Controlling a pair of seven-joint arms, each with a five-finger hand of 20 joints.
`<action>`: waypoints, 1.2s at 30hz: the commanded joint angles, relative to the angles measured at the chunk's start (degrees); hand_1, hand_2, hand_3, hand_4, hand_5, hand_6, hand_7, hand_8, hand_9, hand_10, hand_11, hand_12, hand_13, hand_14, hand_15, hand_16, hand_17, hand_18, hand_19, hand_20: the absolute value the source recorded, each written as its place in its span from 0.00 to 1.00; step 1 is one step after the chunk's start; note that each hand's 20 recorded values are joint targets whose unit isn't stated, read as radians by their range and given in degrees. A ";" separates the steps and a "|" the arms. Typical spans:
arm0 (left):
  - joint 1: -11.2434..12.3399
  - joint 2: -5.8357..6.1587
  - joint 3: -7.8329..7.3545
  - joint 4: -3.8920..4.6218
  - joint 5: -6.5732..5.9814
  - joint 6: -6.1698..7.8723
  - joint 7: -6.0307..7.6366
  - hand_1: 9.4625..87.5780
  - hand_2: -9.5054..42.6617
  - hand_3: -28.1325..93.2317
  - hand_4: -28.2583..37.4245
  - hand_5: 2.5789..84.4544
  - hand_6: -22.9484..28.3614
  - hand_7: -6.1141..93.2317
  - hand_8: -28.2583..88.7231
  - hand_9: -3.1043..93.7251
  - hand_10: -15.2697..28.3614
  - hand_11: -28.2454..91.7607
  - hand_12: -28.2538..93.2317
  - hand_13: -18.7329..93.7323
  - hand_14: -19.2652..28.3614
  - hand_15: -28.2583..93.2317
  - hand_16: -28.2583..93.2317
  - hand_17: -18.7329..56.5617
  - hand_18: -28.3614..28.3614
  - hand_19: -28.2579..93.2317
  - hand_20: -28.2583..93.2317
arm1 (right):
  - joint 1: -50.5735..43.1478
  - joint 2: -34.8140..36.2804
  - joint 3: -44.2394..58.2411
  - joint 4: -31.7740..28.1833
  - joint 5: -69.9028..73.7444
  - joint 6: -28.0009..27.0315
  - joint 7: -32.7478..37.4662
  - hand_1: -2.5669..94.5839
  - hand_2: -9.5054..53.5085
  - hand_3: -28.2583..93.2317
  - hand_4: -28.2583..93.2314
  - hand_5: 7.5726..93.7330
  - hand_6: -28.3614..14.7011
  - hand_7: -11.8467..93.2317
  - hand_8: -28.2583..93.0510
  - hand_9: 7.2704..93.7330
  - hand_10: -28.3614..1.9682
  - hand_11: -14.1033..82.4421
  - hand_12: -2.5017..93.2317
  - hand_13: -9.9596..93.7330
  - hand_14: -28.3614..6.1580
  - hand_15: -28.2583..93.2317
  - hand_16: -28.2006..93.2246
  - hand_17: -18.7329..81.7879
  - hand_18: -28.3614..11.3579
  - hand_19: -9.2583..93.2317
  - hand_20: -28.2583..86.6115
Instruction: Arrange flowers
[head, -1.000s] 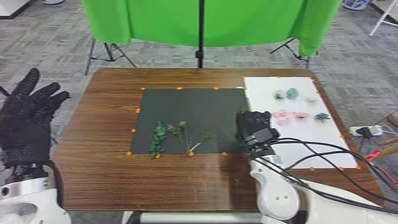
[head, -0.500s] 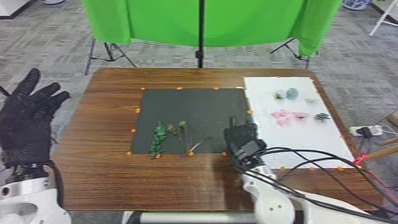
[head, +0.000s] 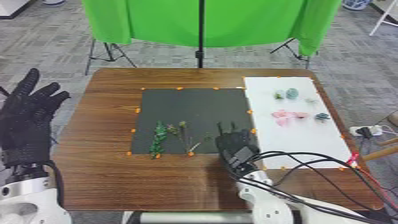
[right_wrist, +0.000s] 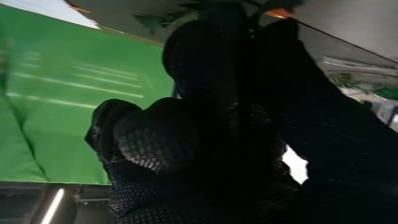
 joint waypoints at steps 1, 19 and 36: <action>1.15 -0.54 -0.18 -0.20 0.41 -0.31 -0.10 0.17 0.34 0.85 0.04 0.38 0.58 0.17 0.18 0.37 0.76 0.46 0.36 0.36 0.89 0.67 0.19 0.12 0.86 0.58 0.46 | -0.70 0.52 3.08 -2.62 0.05 -1.28 -0.02 0.48 0.00 0.82 0.02 0.91 0.55 0.27 0.31 0.88 0.45 0.63 0.26 0.85 0.53 0.88 0.40 0.64 0.08 1.00 0.66; 1.34 -1.56 -2.47 0.04 1.39 -3.05 -2.41 0.17 0.34 0.84 0.03 0.38 0.58 0.16 0.18 0.37 0.76 0.46 0.35 0.36 0.89 0.67 0.19 0.12 0.86 0.58 0.46 | -12.81 4.10 32.78 -8.95 21.40 -5.46 -7.08 0.38 0.00 0.82 0.04 0.74 0.50 0.27 0.15 0.73 0.33 0.64 0.23 0.74 0.45 0.87 0.37 0.53 0.04 0.98 0.57; 3.27 -1.05 -4.98 3.72 -1.78 -2.72 -2.71 0.15 0.32 0.83 0.02 0.38 0.53 0.14 0.18 0.36 0.74 0.43 0.35 0.36 0.89 0.65 0.20 0.12 0.88 0.59 0.46 | -1.91 14.45 28.28 3.33 25.83 0.40 -2.72 0.37 0.00 0.85 0.02 0.49 0.60 0.24 0.15 0.61 0.29 0.55 0.20 0.65 0.41 0.83 0.33 0.46 0.02 0.90 0.54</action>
